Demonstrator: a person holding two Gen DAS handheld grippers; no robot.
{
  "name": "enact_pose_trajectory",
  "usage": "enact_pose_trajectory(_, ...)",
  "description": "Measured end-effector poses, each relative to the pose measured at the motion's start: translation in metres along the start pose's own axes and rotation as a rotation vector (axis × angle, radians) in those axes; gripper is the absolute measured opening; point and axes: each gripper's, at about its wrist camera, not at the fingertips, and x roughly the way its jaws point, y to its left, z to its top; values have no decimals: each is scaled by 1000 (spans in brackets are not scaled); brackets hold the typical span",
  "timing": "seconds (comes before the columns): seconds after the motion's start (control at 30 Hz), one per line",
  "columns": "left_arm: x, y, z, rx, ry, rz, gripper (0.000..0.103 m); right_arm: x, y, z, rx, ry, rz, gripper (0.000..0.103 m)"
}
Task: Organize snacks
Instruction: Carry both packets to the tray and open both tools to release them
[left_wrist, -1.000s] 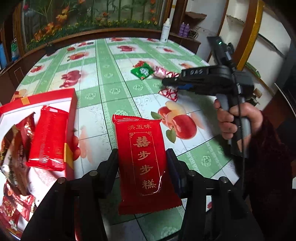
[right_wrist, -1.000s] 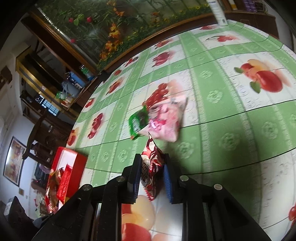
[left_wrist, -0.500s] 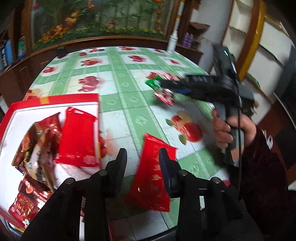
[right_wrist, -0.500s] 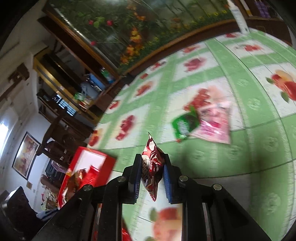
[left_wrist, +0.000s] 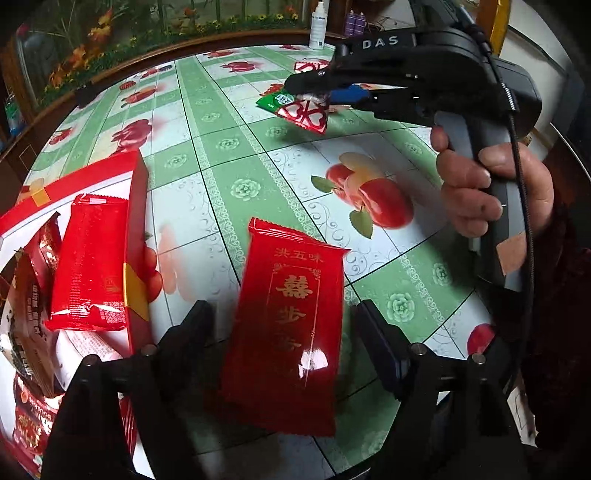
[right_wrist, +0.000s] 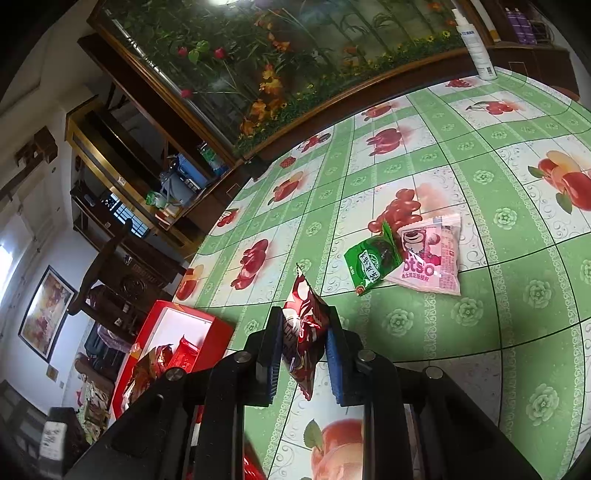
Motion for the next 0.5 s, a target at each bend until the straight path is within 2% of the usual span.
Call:
enact_pose_trajectory(0.1,-3,2,0,17,-46,17,48,-2,-2,1,12,-9,6,22)
enact_pose_trajectory(0.27,-7,8,-1,-38,-72,-17,47,-4,0,1,3,-21,-3,22)
enact_pose_trajectory(0.37,-27,10,0,-38,-132,-8,47,-7,3,1,-11,-35,7,22)
enact_pose_trajectory(0.5,-66,24,5,-64,-238,42,47,-12,20,0,-56,-69,102,22)
